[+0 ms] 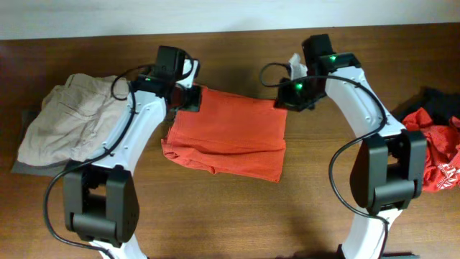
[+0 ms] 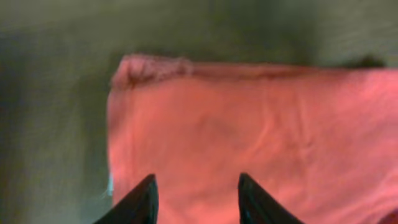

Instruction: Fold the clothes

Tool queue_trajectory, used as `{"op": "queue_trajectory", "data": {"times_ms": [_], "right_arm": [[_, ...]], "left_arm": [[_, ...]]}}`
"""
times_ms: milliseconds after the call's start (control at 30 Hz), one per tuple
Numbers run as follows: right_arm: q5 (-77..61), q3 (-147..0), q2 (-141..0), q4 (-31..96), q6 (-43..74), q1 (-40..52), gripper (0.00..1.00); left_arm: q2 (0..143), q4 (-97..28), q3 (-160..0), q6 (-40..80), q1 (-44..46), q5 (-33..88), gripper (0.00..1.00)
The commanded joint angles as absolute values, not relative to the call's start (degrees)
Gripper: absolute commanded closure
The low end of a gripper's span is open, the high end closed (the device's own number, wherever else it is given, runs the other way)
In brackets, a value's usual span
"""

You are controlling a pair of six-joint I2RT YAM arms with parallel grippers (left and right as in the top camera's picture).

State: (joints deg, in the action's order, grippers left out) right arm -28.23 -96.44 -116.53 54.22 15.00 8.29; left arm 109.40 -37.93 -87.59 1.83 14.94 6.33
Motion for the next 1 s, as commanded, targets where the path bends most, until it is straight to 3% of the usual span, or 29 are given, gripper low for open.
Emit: {"op": "queue_trajectory", "data": {"times_ms": [0, 133, 367, 600, 767, 867, 967], "right_arm": [[-32.2, -96.9, -118.3, 50.0, 20.9, 11.7, 0.96], [-28.8, -96.9, -121.5, 45.9, 25.9, 14.9, 0.96], [-15.7, -96.9, -127.1, 49.8, 28.2, 17.9, 0.96], [3.7, -96.9, -128.2, 58.2, 28.8, 12.9, 0.96], [3.6, -97.2, -128.0, 58.7, 19.1, 7.0, 0.96], [-1.9, -99.9, -127.6, 60.9, 9.2, 3.8, 0.96], [-8.9, -104.0, -126.6, 66.7, 3.2, 2.1, 0.91]], "left_arm": [[114.9, -33.7, -87.8, -0.9, 15.2, 7.9, 0.63], [120.1, -30.4, -87.8, -0.9, 14.7, 7.7, 0.71], [123.8, -29.1, -87.8, -3.1, 13.2, 4.8, 0.73], [123.8, -30.5, -87.8, -3.1, 11.3, 3.6, 0.70], [123.7, -31.8, -87.8, -3.1, 11.0, 3.7, 0.69], [122.7, -32.2, -89.4, -3.0, 11.1, 6.9, 0.54], [121.0, -34.6, -92.9, -2.6, 11.1, 10.9, 0.48]]}}
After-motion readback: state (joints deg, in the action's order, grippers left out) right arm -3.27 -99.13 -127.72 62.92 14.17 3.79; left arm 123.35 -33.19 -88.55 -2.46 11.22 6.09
